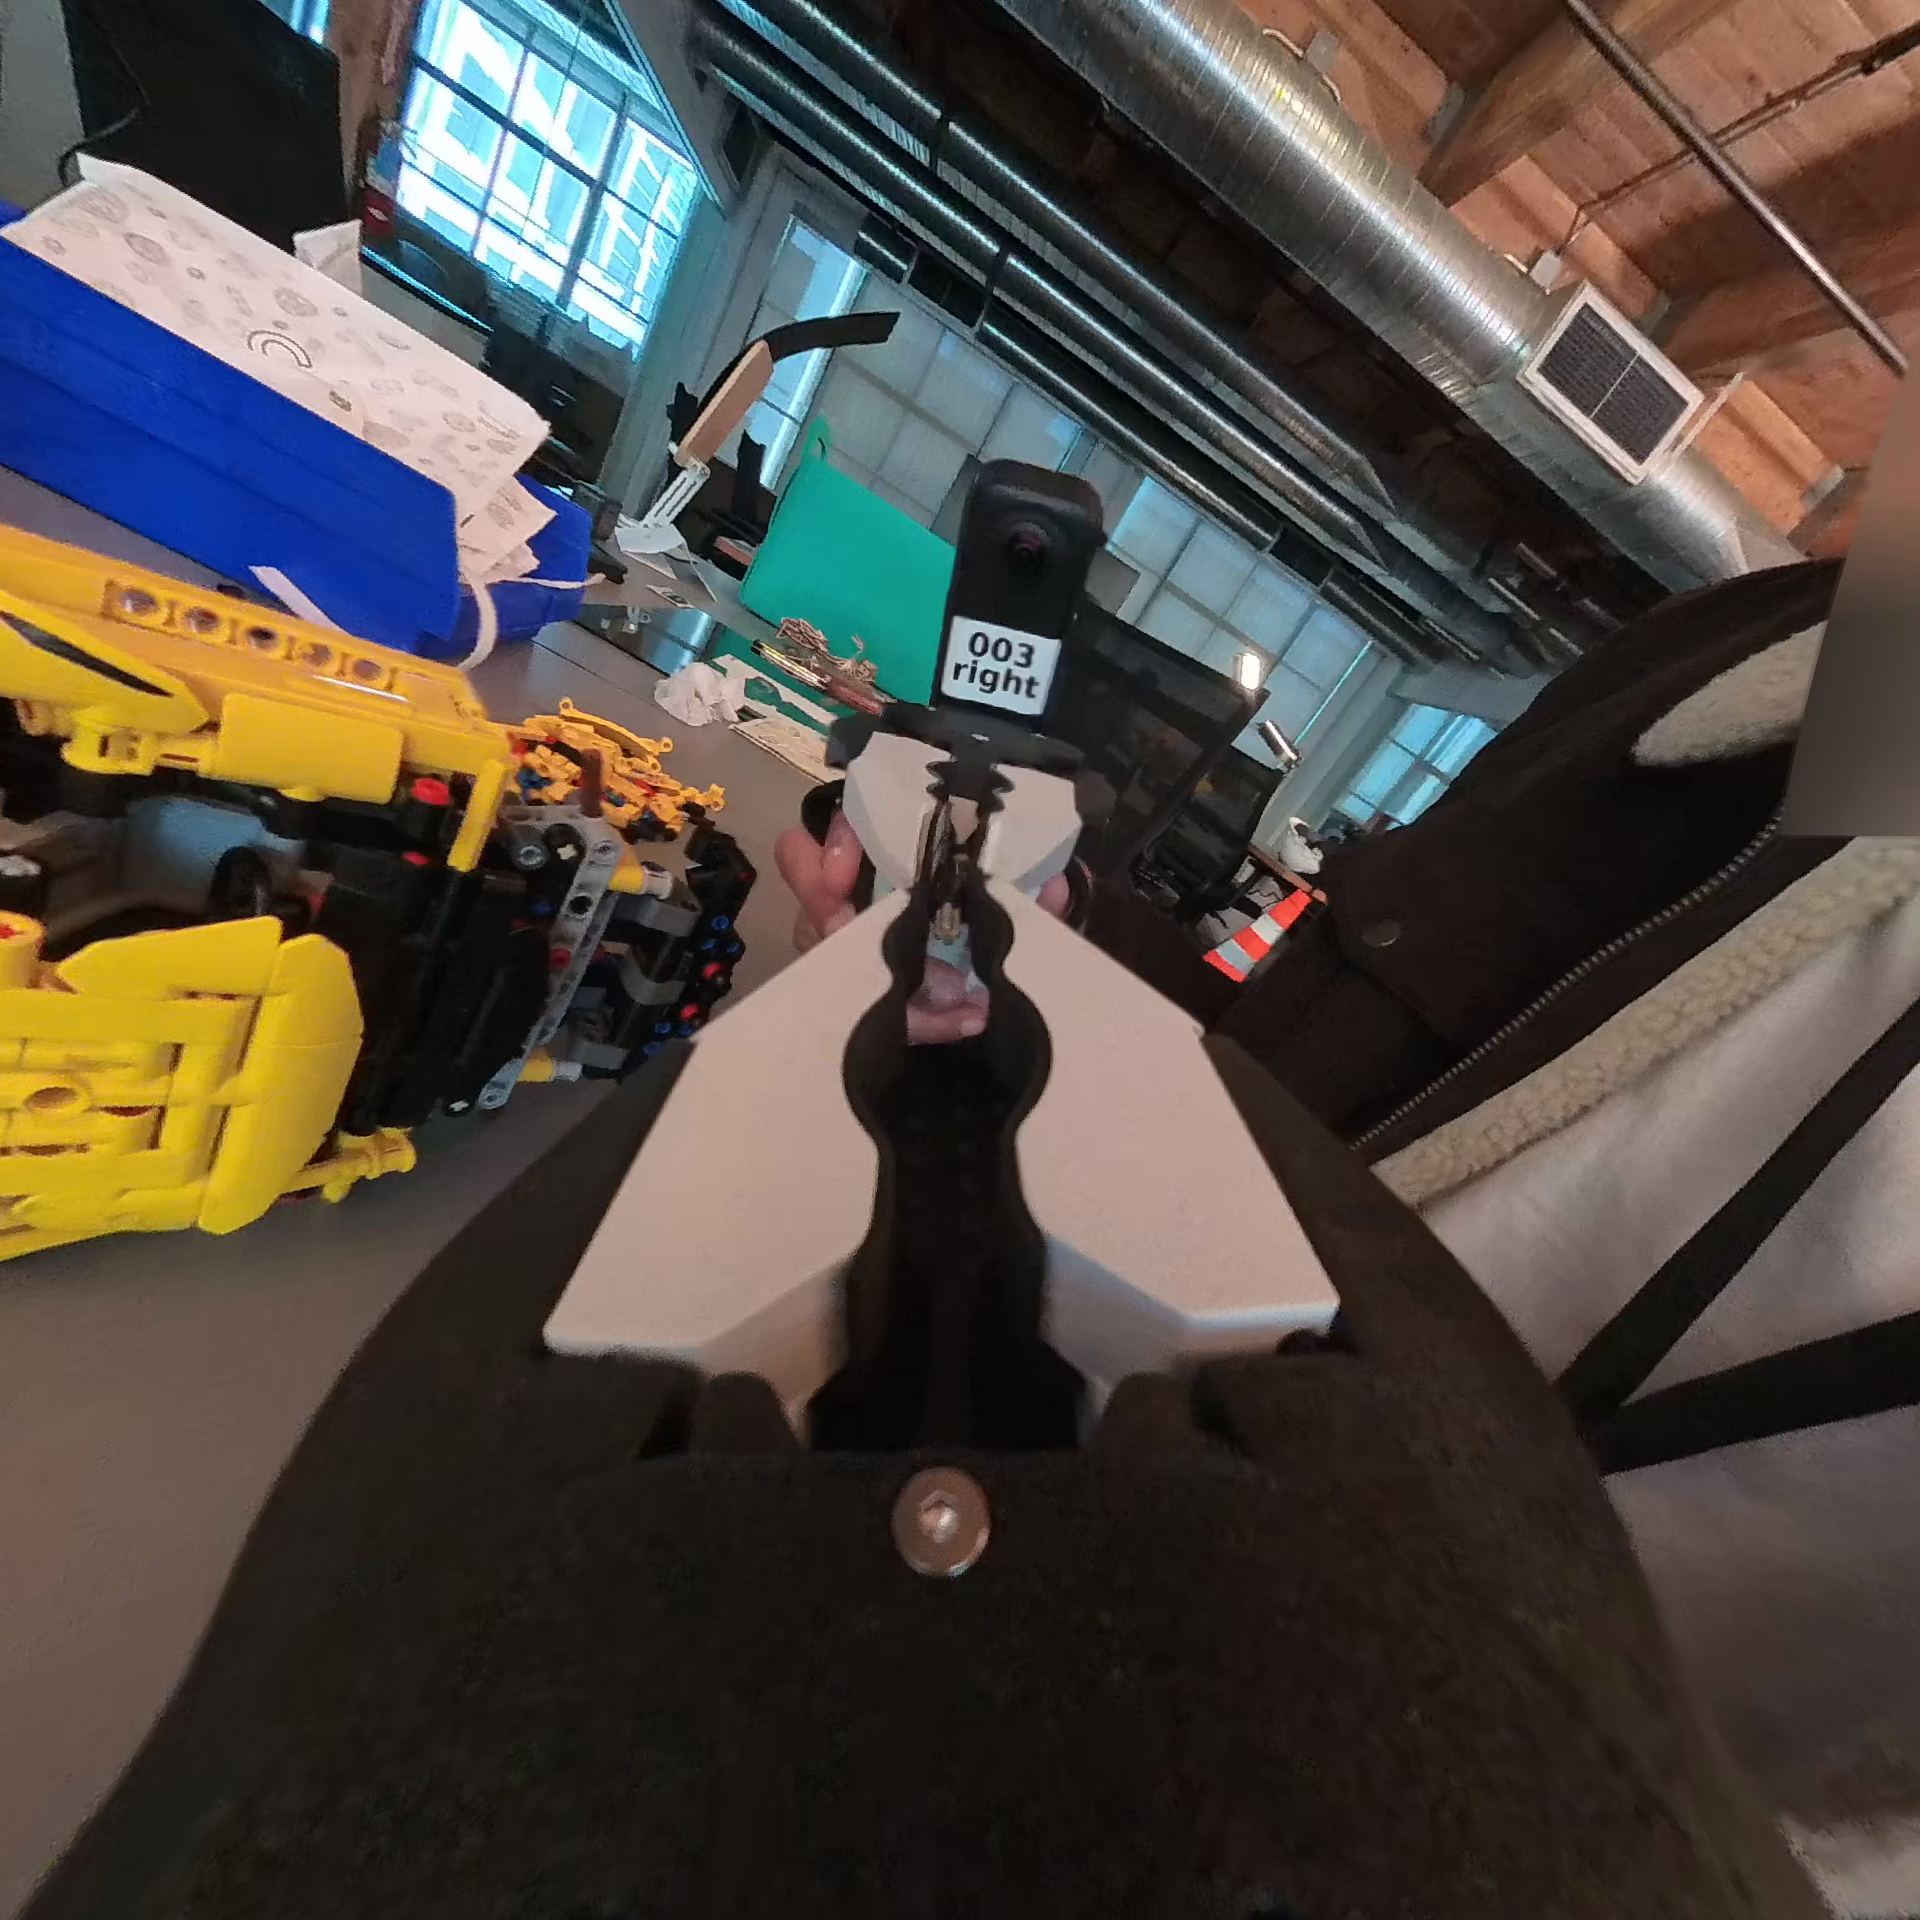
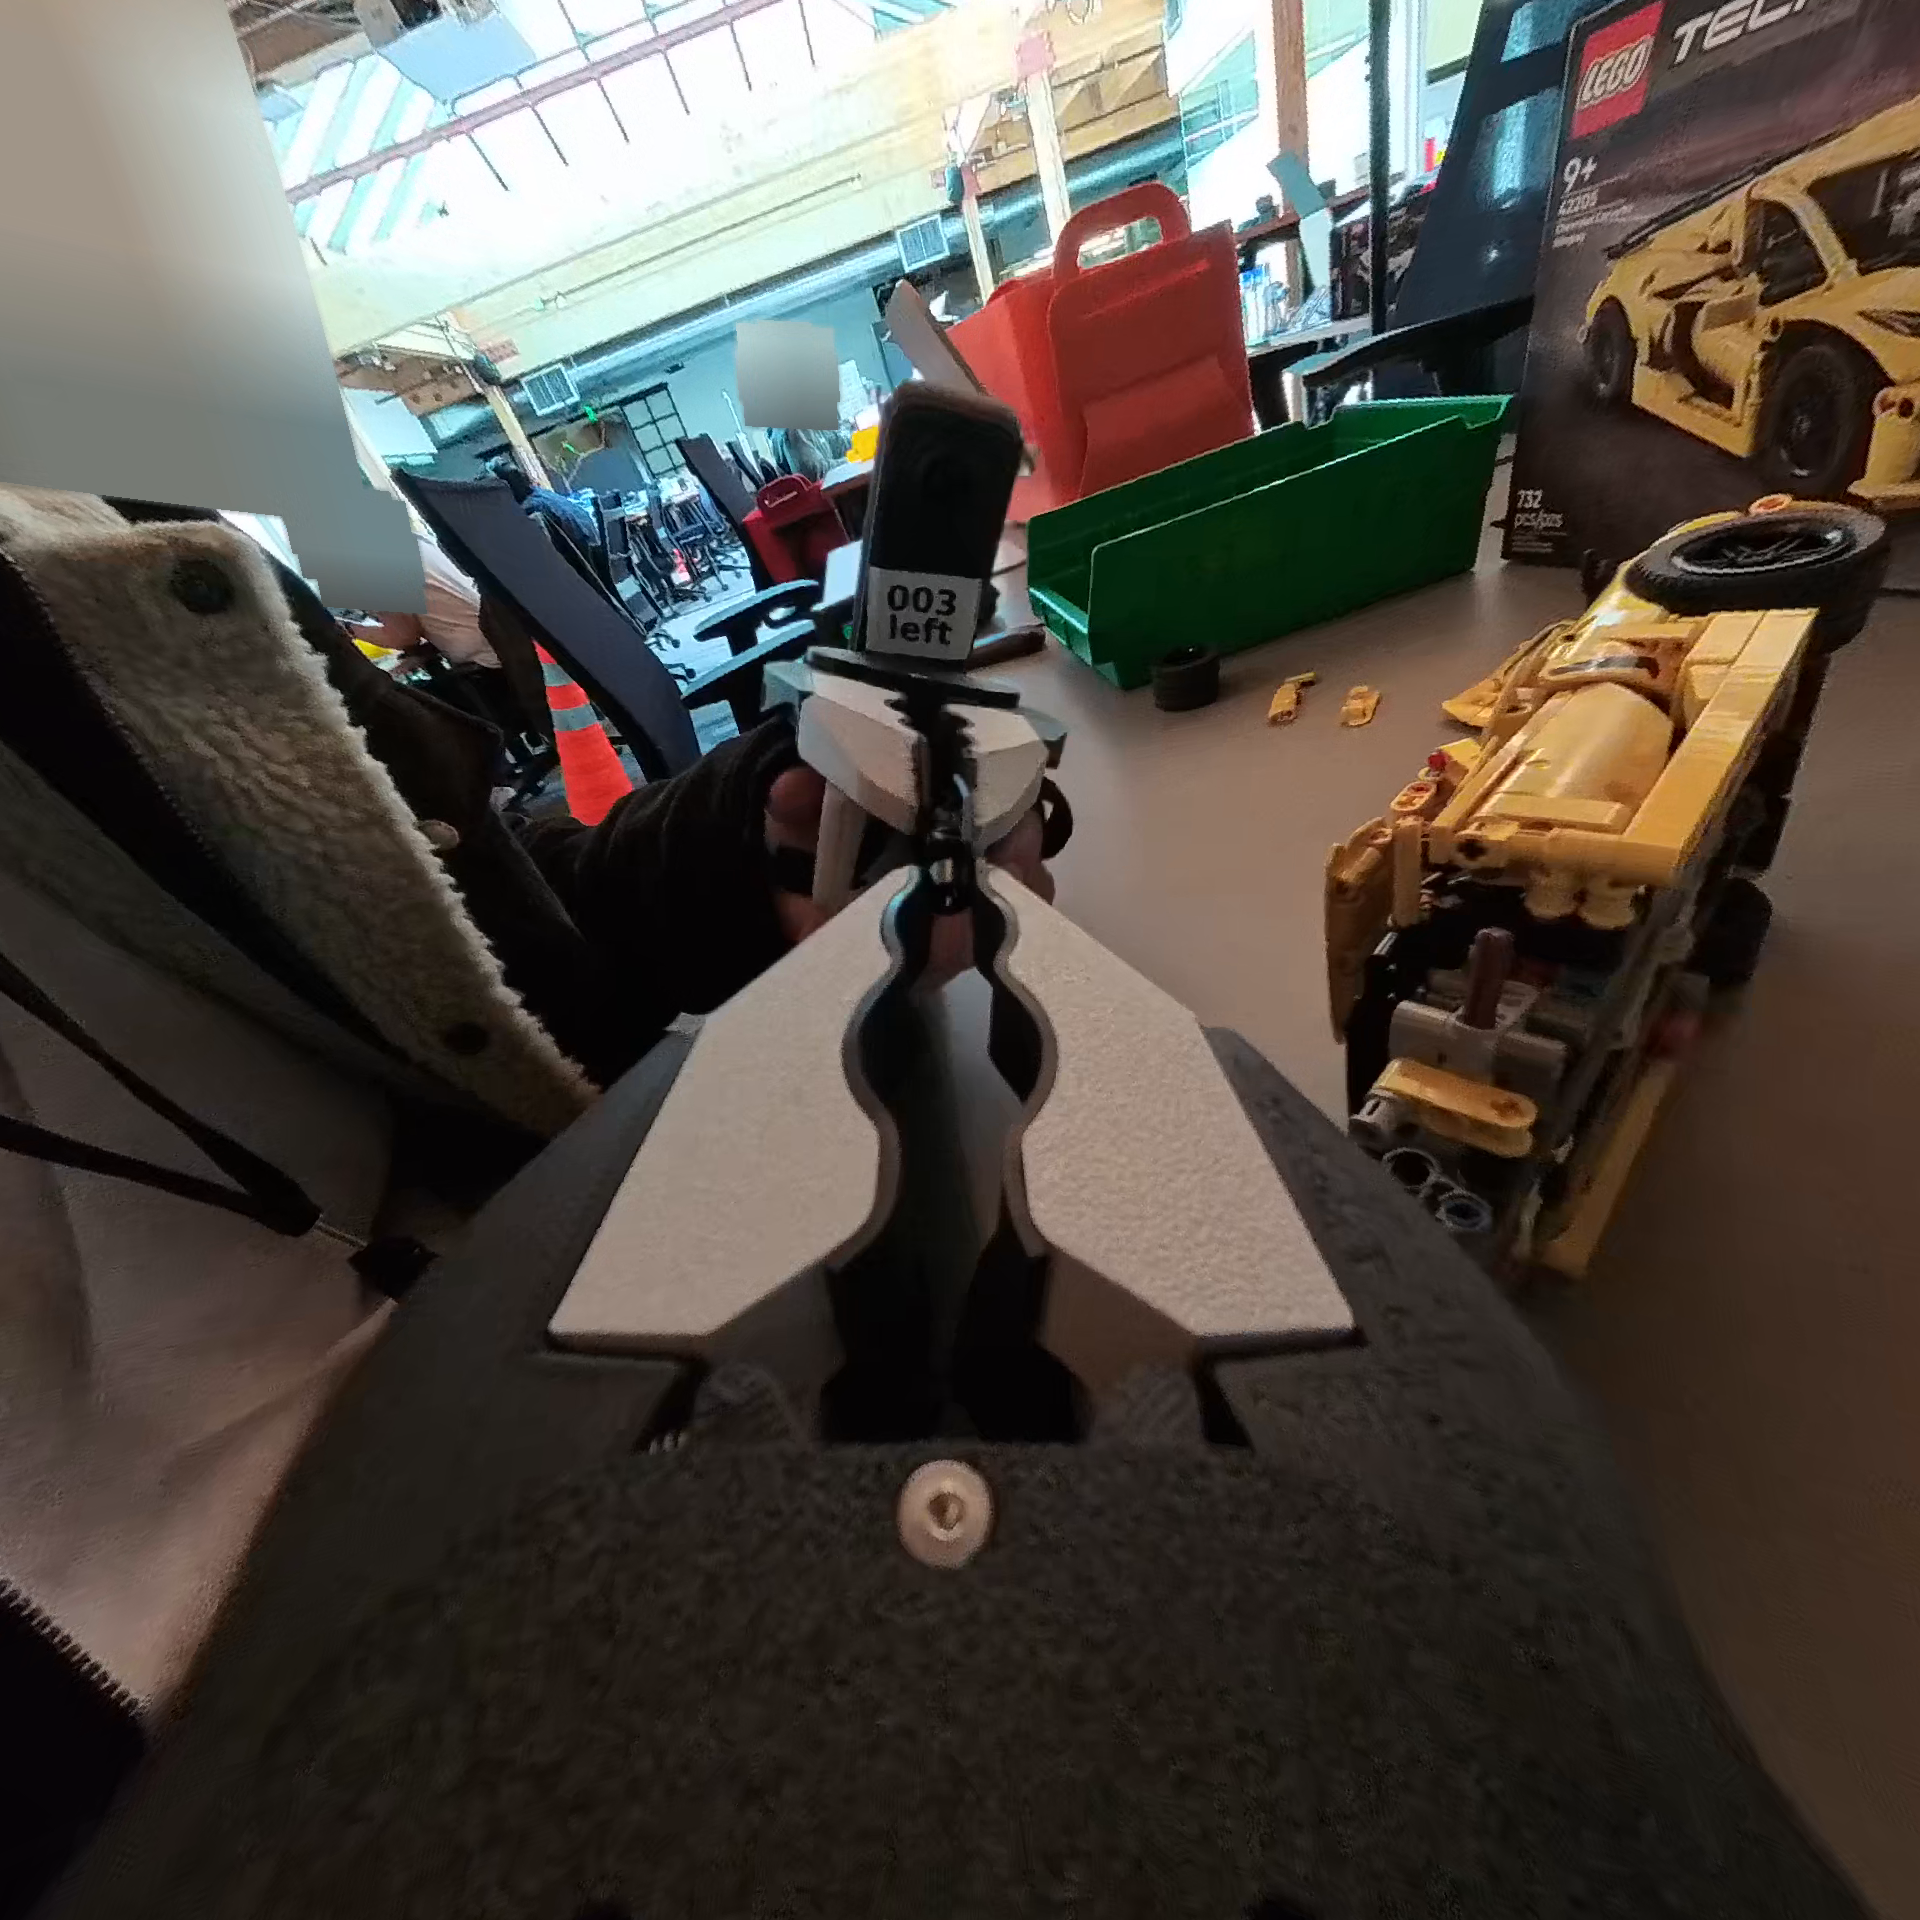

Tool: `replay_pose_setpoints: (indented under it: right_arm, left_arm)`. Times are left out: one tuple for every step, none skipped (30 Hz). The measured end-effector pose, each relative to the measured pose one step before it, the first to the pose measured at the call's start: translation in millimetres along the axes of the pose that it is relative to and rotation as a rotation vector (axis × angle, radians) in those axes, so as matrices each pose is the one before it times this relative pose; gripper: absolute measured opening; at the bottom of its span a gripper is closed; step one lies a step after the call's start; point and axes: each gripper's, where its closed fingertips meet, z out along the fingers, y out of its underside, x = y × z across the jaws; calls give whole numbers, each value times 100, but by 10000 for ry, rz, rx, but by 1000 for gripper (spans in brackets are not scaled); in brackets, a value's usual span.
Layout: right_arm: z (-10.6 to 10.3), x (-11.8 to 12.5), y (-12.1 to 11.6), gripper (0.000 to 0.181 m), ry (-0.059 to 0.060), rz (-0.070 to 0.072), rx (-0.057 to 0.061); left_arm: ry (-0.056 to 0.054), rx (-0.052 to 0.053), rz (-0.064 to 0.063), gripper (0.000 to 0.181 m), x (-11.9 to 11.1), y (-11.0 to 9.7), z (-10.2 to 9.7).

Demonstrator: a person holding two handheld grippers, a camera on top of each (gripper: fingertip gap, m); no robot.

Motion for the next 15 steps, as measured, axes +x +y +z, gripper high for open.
replay_pose_setpoints:
  right_arm:
    - [-8,26,3,6,-11,52,11]
    - [18,32,18,6,12,31,9]
    - [35,12,-1,6,-6,58,16]
    - [26,-42,-61,6,-42,87,48]
    - [57,-62,-112,6,-33,110,95]
    - [77,59,-102,6,24,182,94]
    - [70,40,-75,6,-24,219,76]
    - [48,-108,-100,6,-139,215,87]
    - [56,-70,-61,6,-117,176,93]
    - [22,-73,-35,6,-118,151,71]
    - [-3,-92,-70,6,-119,149,91]
    - [49,-213,-77,15,-222,180,103]
    - [79,-167,-25,21,-213,374,20]
    - [58,-136,2,21,-181,332,1]
    - [-17,115,25,10,31,85,-15]
  left_arm:
    - [-50,-21,72,7,-31,40,12]
    - [-22,-13,22,6,-26,20,5]
    - [-1,7,20,6,-11,-10,-8]
    - [-6,14,97,6,42,-52,-30]
    - [-40,39,183,6,56,-83,-35]
    - [-79,70,172,7,-9,-113,-50]
    - [-46,46,92,6,-23,-68,-41]
    - [24,22,39,6,30,-29,-45]
    - [20,27,62,6,57,-30,-20]
    - [-7,1,127,6,63,9,-13]
    - [-23,-40,132,6,27,56,15]
    - [-87,-82,107,6,-77,129,40]
    - [-88,-111,118,6,-92,194,60]
    - [12,-29,111,6,92,59,34]
    - [112,-1,109,6,286,-15,38]
